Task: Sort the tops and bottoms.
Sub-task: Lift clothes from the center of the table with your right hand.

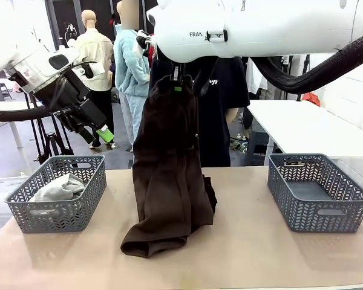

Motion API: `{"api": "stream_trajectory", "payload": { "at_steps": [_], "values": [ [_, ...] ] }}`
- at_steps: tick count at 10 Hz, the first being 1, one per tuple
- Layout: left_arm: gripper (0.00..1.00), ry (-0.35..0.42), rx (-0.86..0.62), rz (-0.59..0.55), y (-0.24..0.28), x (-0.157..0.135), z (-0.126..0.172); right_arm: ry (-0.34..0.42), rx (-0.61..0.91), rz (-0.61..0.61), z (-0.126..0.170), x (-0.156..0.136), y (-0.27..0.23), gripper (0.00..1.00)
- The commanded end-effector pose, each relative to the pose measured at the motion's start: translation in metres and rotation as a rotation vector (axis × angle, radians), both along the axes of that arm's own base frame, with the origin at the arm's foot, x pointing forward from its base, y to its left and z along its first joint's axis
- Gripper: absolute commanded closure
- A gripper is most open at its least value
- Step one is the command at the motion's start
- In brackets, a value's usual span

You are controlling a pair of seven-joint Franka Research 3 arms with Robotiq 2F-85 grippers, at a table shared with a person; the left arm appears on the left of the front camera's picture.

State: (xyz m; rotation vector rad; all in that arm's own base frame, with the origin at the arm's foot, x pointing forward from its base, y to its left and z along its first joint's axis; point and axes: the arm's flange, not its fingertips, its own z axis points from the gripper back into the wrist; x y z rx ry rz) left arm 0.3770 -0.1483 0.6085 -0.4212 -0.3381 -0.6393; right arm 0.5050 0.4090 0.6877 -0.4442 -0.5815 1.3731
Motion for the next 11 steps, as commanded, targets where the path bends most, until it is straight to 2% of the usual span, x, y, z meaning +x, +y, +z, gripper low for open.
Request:
{"api": "stream_trajectory", "payload": {
  "at_steps": [1, 2, 3, 6, 8, 10, 11],
  "values": [
    [0.0, 0.001, -0.007, 0.002, 0.0, 0.0, 0.001, 0.02, 0.014, 0.008, 0.001, 0.0, -0.004, 1.0],
    [0.0, 0.001, -0.007, 0.002, 0.0, 0.0, 0.001, 0.0, 0.0, 0.0, 0.0, 0.0, 0.0, 1.0],
    [0.0, 0.001, -0.007, 0.002, 0.0, 0.0, 0.001, -0.095, 0.003, -0.022, 0.025, -0.008, -0.006, 1.0],
    [0.0, 0.001, -0.007, 0.002, 0.0, 0.0, 0.001, -0.425, -0.052, -0.062, 0.148, -0.034, -0.016, 1.0],
    [0.0, 0.001, -0.007, 0.002, 0.0, 0.0, 0.001, -0.5, -0.048, -0.065, 0.185, -0.036, -0.015, 1.0],
    [0.0, 0.001, -0.007, 0.002, 0.0, 0.0, 0.001, -0.524, -0.062, -0.027, 0.203, -0.033, -0.001, 1.0],
    [0.0, 0.001, -0.007, 0.002, 0.0, 0.0, 0.001, -0.51, -0.074, -0.019, 0.207, -0.031, 0.003, 1.0]
  ]
}}
